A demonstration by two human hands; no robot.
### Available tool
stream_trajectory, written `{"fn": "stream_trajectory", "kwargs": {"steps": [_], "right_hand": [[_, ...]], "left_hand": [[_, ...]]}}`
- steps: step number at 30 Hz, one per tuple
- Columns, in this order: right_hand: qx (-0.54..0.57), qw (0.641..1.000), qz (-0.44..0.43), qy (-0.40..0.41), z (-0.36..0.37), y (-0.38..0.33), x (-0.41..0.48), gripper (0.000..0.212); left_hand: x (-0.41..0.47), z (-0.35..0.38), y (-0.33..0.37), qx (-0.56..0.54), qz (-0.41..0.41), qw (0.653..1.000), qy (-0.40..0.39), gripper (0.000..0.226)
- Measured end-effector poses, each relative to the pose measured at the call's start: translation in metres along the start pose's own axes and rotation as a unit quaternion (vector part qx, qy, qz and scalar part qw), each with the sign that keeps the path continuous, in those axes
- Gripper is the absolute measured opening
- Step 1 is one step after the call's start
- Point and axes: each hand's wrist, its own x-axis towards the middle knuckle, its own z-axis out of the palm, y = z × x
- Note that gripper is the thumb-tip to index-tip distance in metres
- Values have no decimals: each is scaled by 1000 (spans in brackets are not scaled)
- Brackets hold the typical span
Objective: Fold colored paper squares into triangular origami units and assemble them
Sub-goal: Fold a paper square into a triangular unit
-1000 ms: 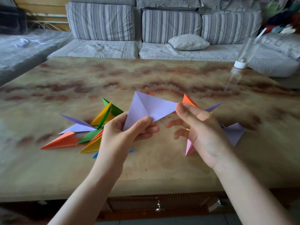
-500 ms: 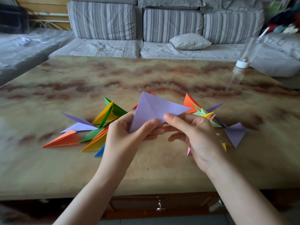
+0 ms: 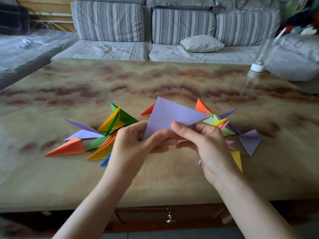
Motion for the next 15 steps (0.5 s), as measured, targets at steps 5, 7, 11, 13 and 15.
{"fn": "stream_trajectory", "kwargs": {"steps": [5,7,11,13,15], "right_hand": [[0,1000,1,15,0,1,2,13],[5,1000,0,28,0,3,2,12],[12,999,-9,34,1,3,2,10],[9,999,-15,38,0,2,2,11],[-6,999,-21,39,-1,2,3,13]], "left_hand": [[1,-3,0,-8,-15,999,-44,13],[2,-4,0,-9,-22,998,-58,15],[2,-5,-1,-7,-34,996,-83,17],[2,-5,-2,1,-37,995,-93,16],[2,-7,-1,16,-27,996,-89,18]]}}
